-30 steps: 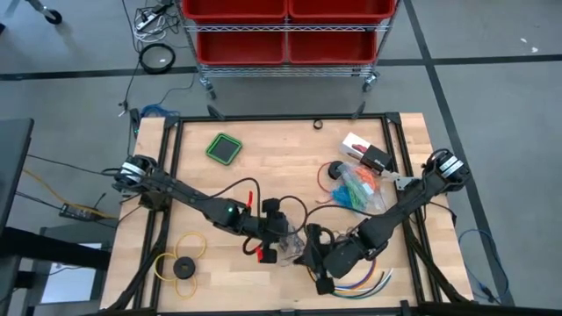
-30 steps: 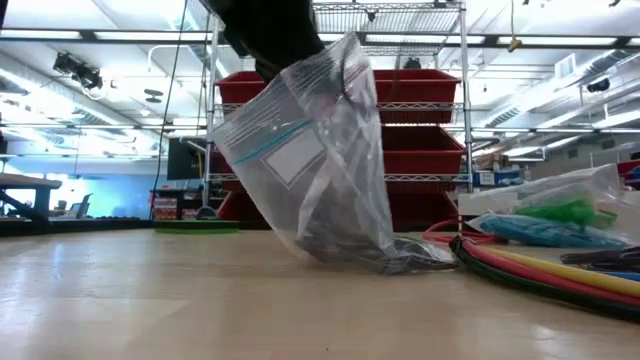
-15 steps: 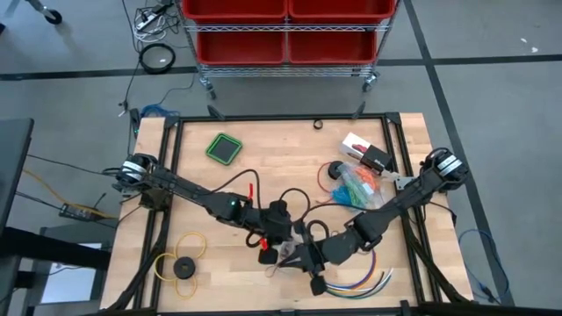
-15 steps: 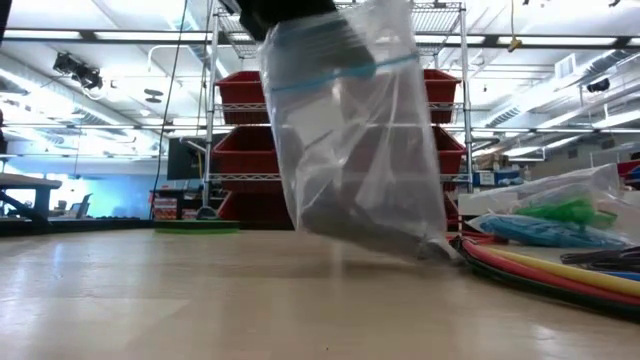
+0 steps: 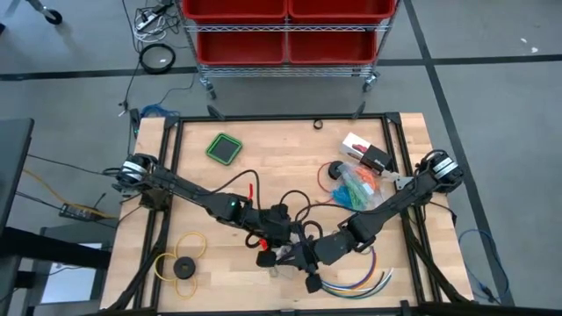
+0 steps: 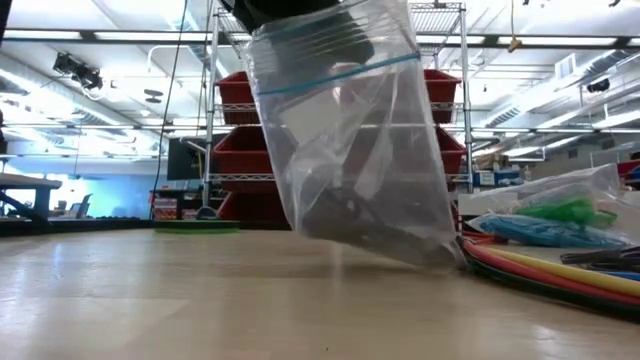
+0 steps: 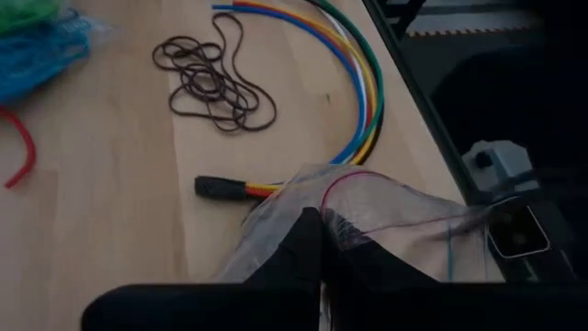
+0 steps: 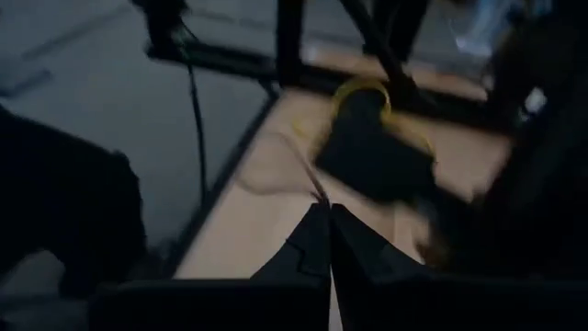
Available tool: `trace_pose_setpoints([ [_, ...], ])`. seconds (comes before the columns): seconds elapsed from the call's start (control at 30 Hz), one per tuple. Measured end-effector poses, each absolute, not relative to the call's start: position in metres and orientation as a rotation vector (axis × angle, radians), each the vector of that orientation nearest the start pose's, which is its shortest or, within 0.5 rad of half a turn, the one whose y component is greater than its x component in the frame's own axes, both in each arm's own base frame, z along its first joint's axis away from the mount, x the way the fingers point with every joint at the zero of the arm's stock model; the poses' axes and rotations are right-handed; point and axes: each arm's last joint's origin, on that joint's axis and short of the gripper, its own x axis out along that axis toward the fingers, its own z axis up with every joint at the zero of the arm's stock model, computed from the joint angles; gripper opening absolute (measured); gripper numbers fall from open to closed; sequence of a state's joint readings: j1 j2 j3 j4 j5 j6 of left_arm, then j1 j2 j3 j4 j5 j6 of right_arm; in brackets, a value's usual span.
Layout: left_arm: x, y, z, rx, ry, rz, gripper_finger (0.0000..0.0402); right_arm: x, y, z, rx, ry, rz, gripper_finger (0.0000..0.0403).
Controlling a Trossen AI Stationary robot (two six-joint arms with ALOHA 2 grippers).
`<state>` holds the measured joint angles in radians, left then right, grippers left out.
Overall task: Sort rubber bands
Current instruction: Put the black rubber band into the transparent zip bag
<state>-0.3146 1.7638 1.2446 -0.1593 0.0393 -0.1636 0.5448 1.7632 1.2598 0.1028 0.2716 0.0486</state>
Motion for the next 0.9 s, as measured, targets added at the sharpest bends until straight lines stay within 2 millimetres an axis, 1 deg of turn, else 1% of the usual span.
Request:
trace_pose_setpoints([
  [0.2,0.369,-0.121,0.232,-0.063,0.709,-0.284,0.0010,0.343,0.199,0.247,-0.137,0.501,0.210,0.0000],
  [0.27,0.369,-0.122,0.233,-0.065,0.698,-0.286,0.0010,0.341,0.198,0.243,-0.123,0.552,0.208,0.0000],
  [0.4,0.371,-0.122,0.236,-0.082,0.668,-0.310,0.0010,0.336,0.192,0.232,-0.108,0.667,0.153,0.0000],
  [0.77,0.372,-0.123,0.240,-0.105,0.658,-0.319,0.0010,0.322,0.185,0.219,-0.112,0.831,-0.006,0.0000],
  [0.9,0.373,-0.125,0.242,-0.116,0.639,-0.330,0.0010,0.322,0.185,0.219,-0.076,0.838,-0.013,0.0000],
])
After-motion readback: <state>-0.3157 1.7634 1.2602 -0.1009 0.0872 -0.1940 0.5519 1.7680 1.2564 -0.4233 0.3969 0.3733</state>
